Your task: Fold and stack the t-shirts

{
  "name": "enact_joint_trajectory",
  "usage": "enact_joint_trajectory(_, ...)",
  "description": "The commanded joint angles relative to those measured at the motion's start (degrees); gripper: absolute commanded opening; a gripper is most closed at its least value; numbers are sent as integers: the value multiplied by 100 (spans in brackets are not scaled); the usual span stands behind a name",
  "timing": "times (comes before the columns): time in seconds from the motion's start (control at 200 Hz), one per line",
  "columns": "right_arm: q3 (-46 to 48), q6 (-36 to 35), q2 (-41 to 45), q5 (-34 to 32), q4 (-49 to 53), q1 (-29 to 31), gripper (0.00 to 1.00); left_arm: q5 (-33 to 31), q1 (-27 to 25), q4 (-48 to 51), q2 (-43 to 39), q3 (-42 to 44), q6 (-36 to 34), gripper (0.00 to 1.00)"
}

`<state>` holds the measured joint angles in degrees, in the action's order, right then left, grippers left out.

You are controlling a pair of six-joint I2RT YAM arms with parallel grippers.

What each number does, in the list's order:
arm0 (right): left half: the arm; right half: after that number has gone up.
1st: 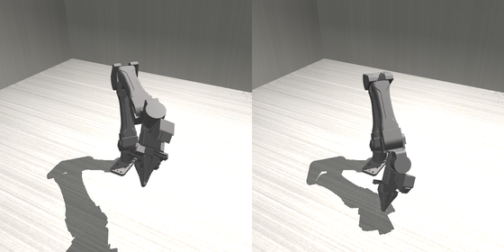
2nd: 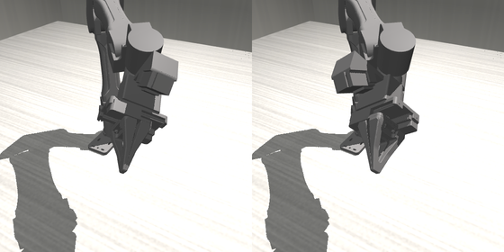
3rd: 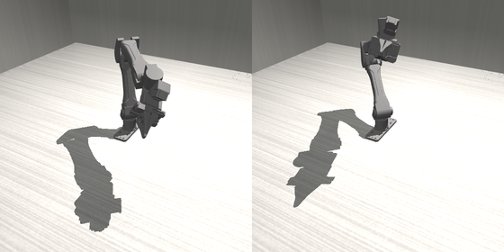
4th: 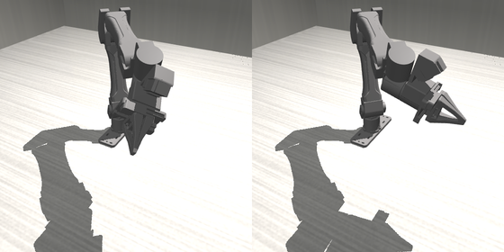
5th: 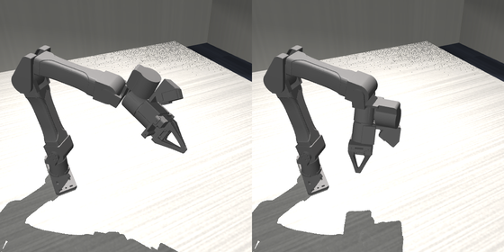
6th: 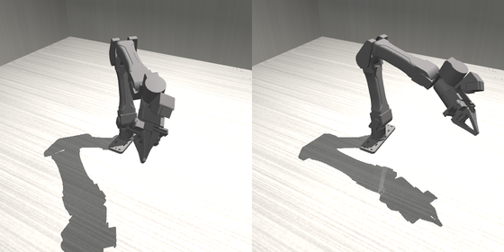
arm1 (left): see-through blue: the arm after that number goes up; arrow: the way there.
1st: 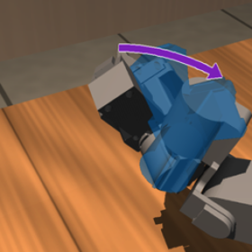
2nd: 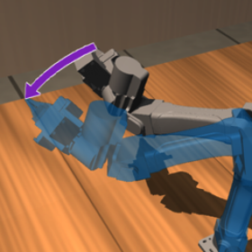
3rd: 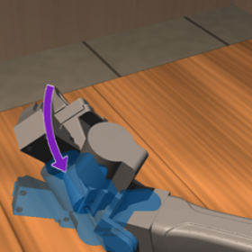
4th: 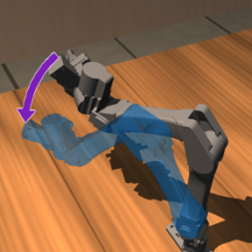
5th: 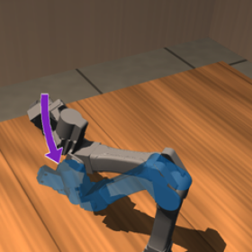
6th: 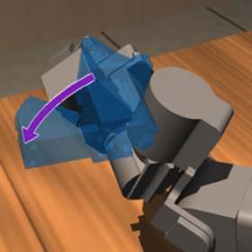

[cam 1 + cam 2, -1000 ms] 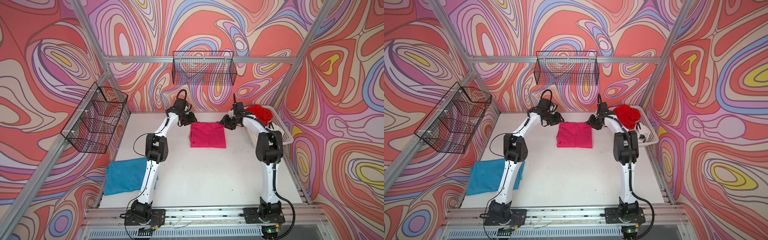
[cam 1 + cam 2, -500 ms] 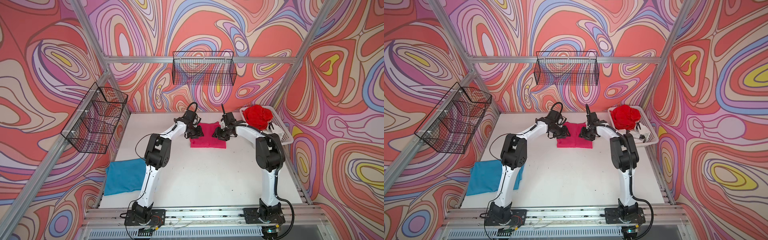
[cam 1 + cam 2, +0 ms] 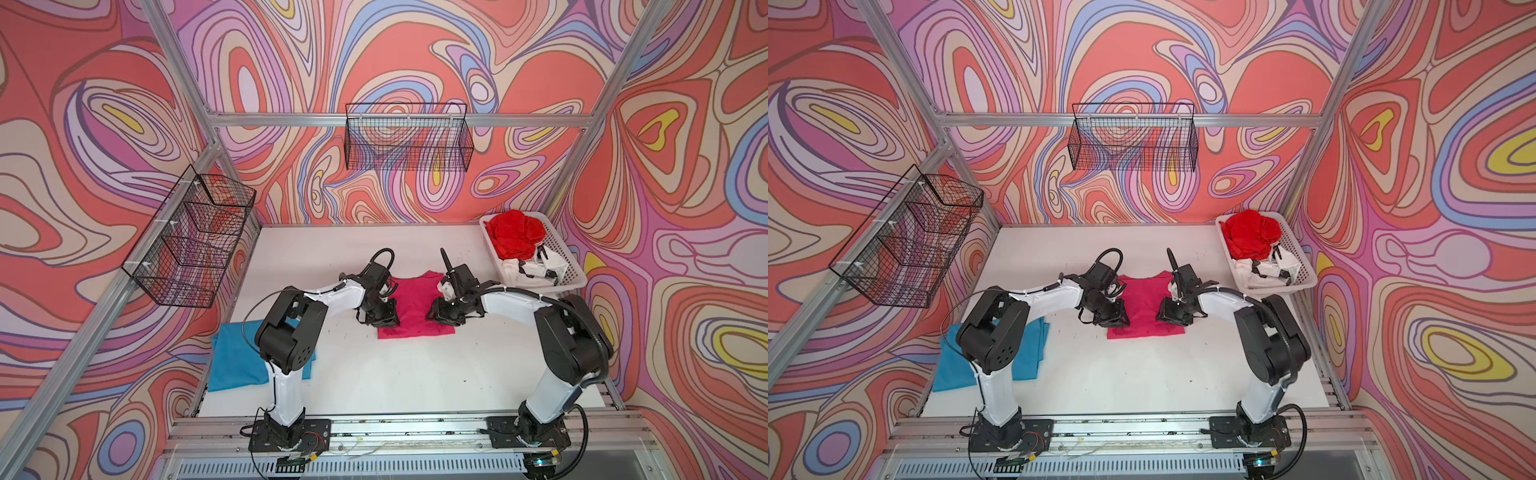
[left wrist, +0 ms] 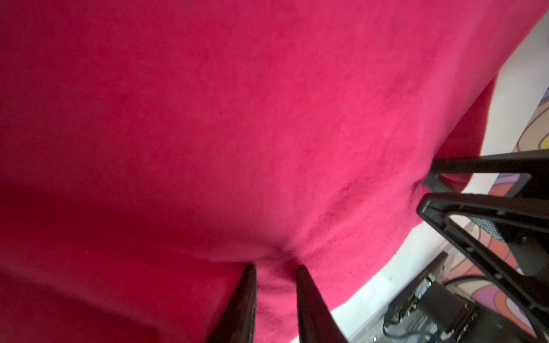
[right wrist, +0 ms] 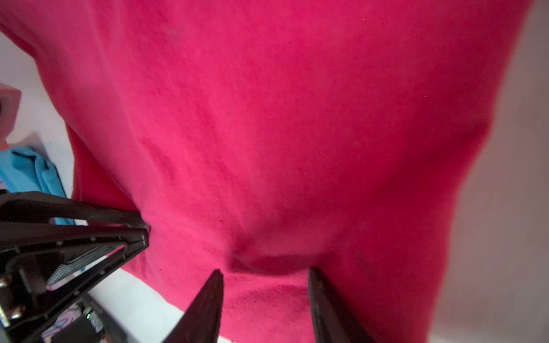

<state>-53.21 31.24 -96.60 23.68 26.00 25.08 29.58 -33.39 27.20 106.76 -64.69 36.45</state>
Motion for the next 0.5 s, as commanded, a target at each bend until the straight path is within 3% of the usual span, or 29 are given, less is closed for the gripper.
enact_joint_trajectory(0.0,397,493,416,59,545,171,50,50,-325,322,-314,694,563,33)
enact_joint_trajectory(0.1,-262,175,630,-217,1191,124,53,138,-364,312,-843,625,761,45)
enact_joint_trajectory(0.185,-1102,-221,439,-396,1670,-112,55,-113,-259,689,-1091,-17,535,51)
enact_joint_trajectory(0.315,-2008,-675,-250,-562,1587,-562,55,-454,240,941,-970,-875,151,52)
enact_joint_trajectory(0.491,-3349,-1303,-1464,-943,1918,-583,53,-1016,785,1102,-237,-1642,-437,48)
